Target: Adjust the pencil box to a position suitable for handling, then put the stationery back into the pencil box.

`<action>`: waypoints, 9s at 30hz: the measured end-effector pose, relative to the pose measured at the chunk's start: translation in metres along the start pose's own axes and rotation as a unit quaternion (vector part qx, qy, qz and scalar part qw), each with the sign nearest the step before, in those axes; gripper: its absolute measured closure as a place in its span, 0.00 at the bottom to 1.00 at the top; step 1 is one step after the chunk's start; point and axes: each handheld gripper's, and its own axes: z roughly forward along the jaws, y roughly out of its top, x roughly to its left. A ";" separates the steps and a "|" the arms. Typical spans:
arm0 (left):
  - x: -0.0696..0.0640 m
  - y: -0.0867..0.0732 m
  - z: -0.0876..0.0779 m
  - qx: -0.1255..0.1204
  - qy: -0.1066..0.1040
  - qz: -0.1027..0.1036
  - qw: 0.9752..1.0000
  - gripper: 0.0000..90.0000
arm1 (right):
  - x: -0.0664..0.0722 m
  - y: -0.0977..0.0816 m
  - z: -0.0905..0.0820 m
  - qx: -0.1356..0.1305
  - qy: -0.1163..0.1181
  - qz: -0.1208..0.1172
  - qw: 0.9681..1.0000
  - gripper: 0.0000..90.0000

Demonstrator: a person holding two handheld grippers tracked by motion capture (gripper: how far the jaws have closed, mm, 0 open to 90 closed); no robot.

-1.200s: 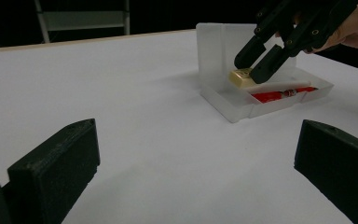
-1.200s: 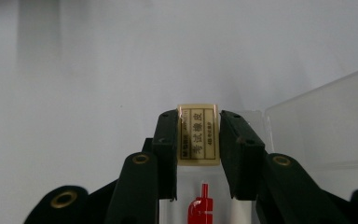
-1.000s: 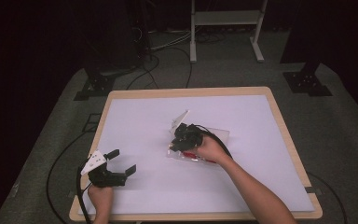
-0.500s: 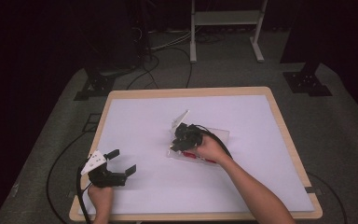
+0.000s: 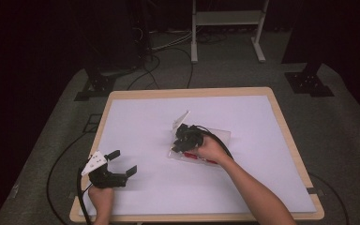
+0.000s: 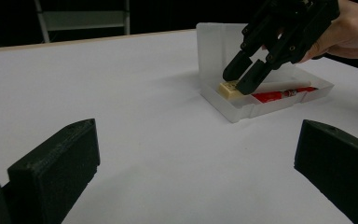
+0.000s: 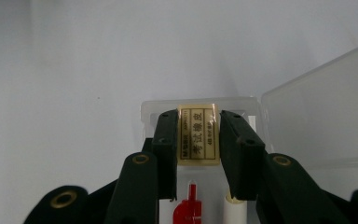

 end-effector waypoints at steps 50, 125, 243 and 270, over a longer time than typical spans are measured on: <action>0.000 0.000 0.000 0.000 0.000 -0.001 1.000 0.00 | 0.000 -0.004 -0.015 -0.022 0.018 0.013 1.000 0.62; -0.001 0.000 0.001 0.006 0.006 0.001 1.000 0.00 | 0.009 -0.064 -0.083 -0.065 0.020 0.033 0.997 0.50; -0.002 0.000 0.002 0.014 0.009 0.004 1.000 0.00 | 0.022 -0.166 -0.132 -0.076 -0.012 0.096 0.992 0.46; -0.002 0.000 0.002 0.014 0.010 0.005 1.000 0.00 | 0.030 -0.195 -0.142 -0.083 -0.019 0.113 0.990 0.46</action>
